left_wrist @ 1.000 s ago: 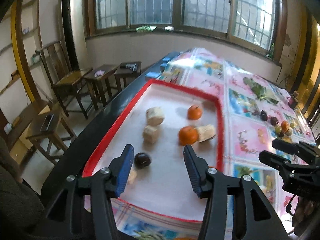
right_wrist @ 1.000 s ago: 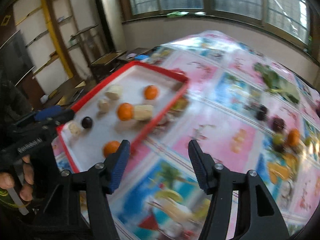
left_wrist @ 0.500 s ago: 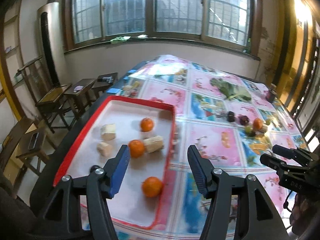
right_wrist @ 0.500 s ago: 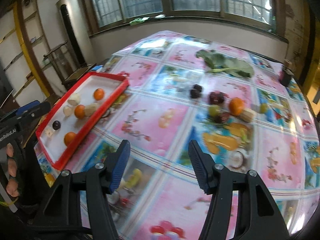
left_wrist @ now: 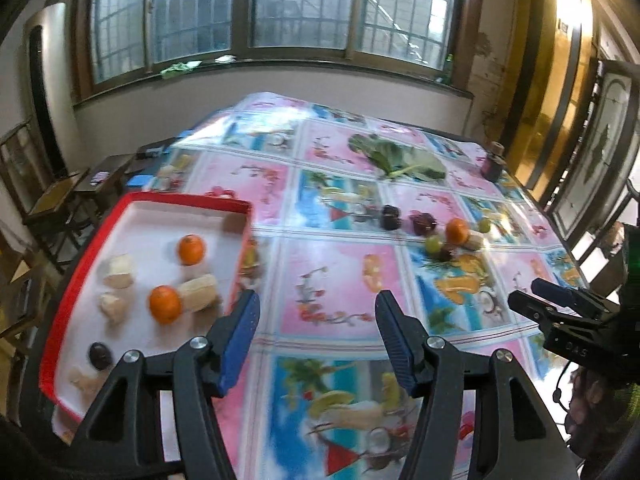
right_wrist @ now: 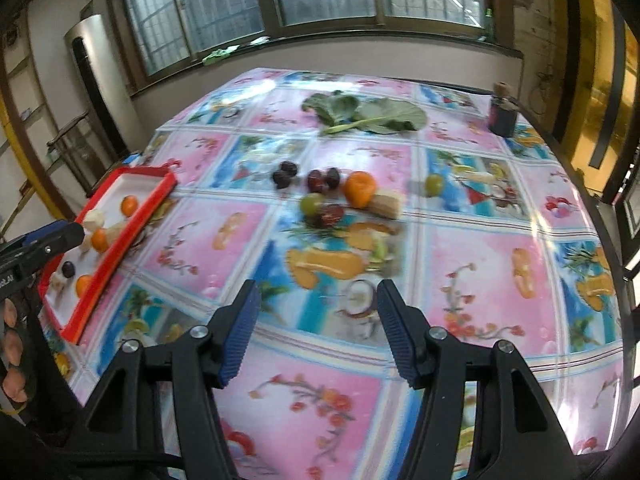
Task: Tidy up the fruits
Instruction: 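Grasp a red date with the left tool while the right tool grasps a green grape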
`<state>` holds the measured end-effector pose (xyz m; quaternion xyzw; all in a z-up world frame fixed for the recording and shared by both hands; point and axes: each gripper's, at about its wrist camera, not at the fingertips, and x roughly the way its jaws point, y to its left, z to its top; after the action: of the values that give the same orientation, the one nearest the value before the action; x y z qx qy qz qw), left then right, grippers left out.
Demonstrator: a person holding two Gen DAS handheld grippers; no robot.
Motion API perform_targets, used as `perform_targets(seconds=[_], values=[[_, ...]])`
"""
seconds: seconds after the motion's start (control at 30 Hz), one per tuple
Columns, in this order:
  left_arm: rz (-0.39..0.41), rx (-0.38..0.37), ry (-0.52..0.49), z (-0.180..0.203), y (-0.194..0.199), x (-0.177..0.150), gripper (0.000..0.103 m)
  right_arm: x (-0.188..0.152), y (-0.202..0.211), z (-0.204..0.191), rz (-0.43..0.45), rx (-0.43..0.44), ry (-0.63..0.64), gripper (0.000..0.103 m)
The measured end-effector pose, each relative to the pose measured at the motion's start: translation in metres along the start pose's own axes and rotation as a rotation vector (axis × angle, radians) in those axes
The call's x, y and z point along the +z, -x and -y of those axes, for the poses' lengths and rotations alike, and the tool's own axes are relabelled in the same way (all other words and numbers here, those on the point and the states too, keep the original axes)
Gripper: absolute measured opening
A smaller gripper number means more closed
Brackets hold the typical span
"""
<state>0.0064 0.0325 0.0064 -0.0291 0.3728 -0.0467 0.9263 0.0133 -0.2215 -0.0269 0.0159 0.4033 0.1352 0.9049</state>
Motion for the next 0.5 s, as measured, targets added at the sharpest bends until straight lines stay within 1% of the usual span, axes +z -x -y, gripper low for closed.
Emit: perform_targets(seconds=[0.1, 0.37, 0.5], values=[[-0.01, -0.042, -0.008, 0.012, -0.012, 0.006, 0.06, 0.003, -0.006, 0.012, 0.001, -0.028, -0.007, 0.061], [-0.07, -0.092, -0.012, 0.037, -0.062, 0.027, 0.06, 0.02, -0.029, 0.042, -0.006, -0.07, -0.039, 0.061], [-0.077, -0.089, -0.039, 0.047, -0.077, 0.035, 0.06, 0.027, -0.039, 0.056, -0.013, -0.079, -0.068, 0.06]])
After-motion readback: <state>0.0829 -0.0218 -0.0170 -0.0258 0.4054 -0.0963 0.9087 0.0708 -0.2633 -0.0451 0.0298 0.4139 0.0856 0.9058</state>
